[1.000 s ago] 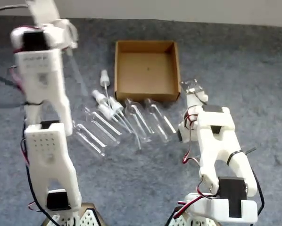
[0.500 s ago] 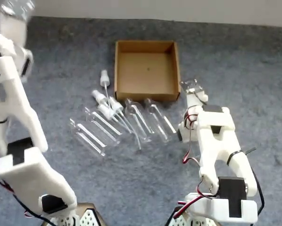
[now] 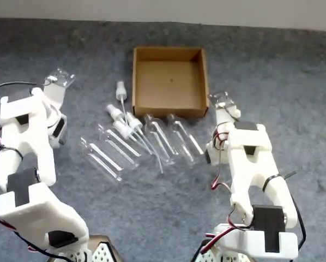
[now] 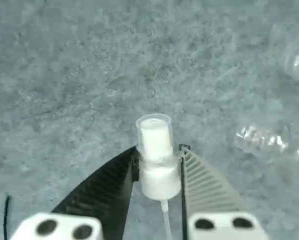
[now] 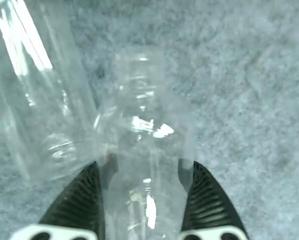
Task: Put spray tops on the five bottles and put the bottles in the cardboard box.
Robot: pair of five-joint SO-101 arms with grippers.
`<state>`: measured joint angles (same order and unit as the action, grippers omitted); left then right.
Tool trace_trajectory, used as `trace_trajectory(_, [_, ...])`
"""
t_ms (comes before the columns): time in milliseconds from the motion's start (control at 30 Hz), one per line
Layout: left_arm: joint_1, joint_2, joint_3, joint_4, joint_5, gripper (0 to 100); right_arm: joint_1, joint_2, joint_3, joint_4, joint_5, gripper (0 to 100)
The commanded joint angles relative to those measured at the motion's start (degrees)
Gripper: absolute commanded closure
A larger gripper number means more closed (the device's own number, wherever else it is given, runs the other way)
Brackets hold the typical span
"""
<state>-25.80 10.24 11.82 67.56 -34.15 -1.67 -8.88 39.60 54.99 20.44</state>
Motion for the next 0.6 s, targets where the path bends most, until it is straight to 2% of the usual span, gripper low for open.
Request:
trace_trajectory(0, [0.8,-3.2,0.1,-1.8,3.1,97,-0.4,-2.7,-0.3,-0.5,-0.3,99.5])
trace_trajectory(200, [-1.4,-3.1,2.7,-2.1,3.3,90,-0.5,-3.0,1.4,-0.7,-0.3,99.5])
trace_trajectory(400, [-4.1,-2.8,3.9,-2.2,3.3,90,-0.6,-3.2,2.2,-0.7,-0.3,99.5])
trace_trajectory(567, [-6.0,3.0,3.4,-3.7,3.3,90,-0.6,-3.2,2.2,-0.7,-0.3,99.5])
